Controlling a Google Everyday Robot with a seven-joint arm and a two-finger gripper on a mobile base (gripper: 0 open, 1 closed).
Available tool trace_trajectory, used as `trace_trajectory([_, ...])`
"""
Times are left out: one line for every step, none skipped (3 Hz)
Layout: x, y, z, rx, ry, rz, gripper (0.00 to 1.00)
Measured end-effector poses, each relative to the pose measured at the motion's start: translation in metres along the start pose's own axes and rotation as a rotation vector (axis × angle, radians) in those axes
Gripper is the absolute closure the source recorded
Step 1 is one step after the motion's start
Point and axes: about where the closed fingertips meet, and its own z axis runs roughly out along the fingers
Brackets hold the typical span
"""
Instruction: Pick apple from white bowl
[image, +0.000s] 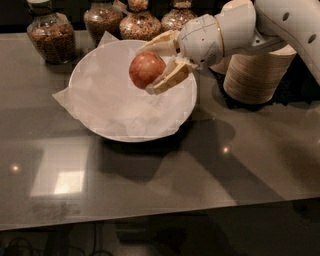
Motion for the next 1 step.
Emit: trace_trajectory([-0.0007,0.0,-0.0007,0.002,0.0,0.0,1.0])
